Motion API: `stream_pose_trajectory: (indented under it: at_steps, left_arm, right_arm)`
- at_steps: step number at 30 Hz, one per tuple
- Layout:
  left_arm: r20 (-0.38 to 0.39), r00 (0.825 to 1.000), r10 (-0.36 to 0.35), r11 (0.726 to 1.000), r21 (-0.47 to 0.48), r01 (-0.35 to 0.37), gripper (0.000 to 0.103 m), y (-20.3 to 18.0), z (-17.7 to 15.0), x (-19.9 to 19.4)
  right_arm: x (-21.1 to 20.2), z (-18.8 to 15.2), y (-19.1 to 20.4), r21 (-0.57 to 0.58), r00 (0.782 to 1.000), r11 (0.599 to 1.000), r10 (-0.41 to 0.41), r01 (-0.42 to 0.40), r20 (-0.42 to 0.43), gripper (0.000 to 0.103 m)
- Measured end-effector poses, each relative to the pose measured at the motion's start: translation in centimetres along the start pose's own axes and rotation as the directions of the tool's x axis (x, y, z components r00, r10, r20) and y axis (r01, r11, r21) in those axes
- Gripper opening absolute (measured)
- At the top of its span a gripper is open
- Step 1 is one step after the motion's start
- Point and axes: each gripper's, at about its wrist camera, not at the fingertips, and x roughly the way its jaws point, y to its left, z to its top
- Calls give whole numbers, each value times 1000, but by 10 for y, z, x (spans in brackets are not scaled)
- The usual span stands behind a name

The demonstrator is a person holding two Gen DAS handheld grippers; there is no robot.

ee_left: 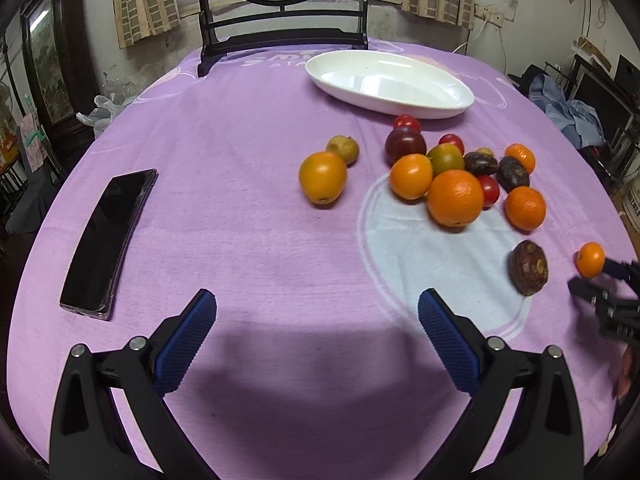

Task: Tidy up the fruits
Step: 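Grasp the small tangerine with the right tool while the left tool grasps an orange, then carry both fruits over the white plate and open both tools to drop them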

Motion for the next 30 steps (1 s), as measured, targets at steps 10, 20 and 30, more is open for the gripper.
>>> stream_pose_trajectory:
  at_steps: [10,20,30]
  left_arm:
    - [-50,999,-3,1000,-28,2,99,16,11,15]
    - [-57,998,-13,1000,-19,12,87,12,57,49]
    - [-107,994,-7,999,-38,3,77,13,70,80]
  right_arm:
    - [-3,5,-8,47,997,996,73,-74,35,40]
    - [-14,3,9,-6,989,991,136,-136,55,40]
    - [-12,2,13,-31,989,990,137,-136,47,40]
